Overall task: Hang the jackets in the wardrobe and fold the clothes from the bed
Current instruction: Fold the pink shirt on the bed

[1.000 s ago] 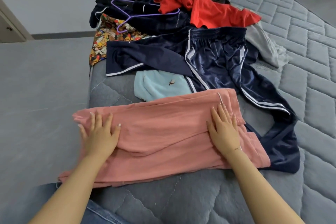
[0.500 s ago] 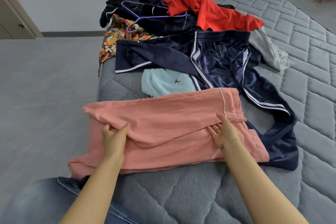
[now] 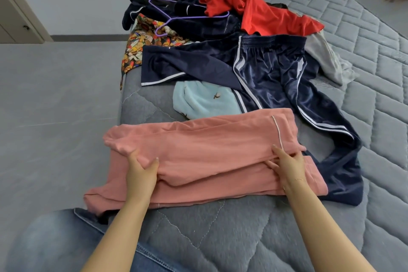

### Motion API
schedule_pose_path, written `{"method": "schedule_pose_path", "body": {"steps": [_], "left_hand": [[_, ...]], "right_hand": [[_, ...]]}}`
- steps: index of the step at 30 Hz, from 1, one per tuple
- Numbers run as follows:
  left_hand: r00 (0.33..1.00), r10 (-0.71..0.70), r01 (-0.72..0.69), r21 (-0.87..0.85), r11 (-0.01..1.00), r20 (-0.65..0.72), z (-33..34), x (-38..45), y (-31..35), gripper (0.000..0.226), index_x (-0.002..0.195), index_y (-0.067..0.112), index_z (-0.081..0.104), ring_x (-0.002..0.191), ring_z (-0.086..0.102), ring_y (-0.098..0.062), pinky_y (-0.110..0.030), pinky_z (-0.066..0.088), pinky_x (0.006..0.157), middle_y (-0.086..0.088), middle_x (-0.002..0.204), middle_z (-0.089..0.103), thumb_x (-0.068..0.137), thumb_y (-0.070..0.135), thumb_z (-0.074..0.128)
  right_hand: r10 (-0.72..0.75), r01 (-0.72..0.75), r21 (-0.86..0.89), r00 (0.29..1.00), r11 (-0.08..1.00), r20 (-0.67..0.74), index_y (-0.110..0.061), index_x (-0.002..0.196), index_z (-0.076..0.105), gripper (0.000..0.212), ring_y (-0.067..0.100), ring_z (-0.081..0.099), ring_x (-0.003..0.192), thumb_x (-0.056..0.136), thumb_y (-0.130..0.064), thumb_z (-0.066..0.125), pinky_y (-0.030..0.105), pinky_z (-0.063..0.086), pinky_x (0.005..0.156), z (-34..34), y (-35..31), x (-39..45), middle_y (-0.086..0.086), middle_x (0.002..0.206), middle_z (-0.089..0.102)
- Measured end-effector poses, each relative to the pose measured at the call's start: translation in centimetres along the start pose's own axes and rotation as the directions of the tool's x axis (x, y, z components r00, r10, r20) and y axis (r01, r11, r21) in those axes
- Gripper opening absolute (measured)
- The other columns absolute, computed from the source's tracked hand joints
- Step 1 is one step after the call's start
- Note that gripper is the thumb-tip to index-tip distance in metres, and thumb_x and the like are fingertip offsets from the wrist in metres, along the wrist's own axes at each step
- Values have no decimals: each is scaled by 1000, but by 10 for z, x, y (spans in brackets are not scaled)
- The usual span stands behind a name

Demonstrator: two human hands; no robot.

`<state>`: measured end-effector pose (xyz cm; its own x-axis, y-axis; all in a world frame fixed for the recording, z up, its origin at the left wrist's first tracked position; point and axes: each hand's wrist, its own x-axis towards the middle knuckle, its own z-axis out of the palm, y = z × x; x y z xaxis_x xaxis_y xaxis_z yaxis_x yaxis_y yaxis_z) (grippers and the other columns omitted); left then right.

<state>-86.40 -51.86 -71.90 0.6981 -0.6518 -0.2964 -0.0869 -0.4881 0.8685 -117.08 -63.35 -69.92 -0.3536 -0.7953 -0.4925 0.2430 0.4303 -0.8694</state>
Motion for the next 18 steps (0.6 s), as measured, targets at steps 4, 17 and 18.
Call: {"method": "schedule_pose_path", "body": {"steps": [4,17,18], "left_hand": [[997,4,9,157,988,-81,2,-8,9,72,143,11,34,128,39,-41,-43,36,104,-23,143,34,84,18,73],[719,407,-688,493,533,563,97,-36,34,56,152,36,24,150,-4,-18,-49,-3,120,3,164,1,99,49,40],[707,352,-699,533,476,613,102,-36,27,59,153,39,11,150,-12,-17,-50,-10,118,4,164,-7,100,53,32]], "right_hand": [[-143,122,-226,987,967,-78,-2,142,35,69,22,62,87,84,-4,73,26,59,72,-29,-5,5,15,116,56],[-9,164,-766,979,622,203,-6,79,61,58,18,58,74,74,-63,71,33,44,64,-42,-55,52,0,83,62],[-81,229,-780,971,583,225,-10,83,62,53,19,61,79,73,-61,73,35,48,69,-41,-52,52,-1,86,65]]}}
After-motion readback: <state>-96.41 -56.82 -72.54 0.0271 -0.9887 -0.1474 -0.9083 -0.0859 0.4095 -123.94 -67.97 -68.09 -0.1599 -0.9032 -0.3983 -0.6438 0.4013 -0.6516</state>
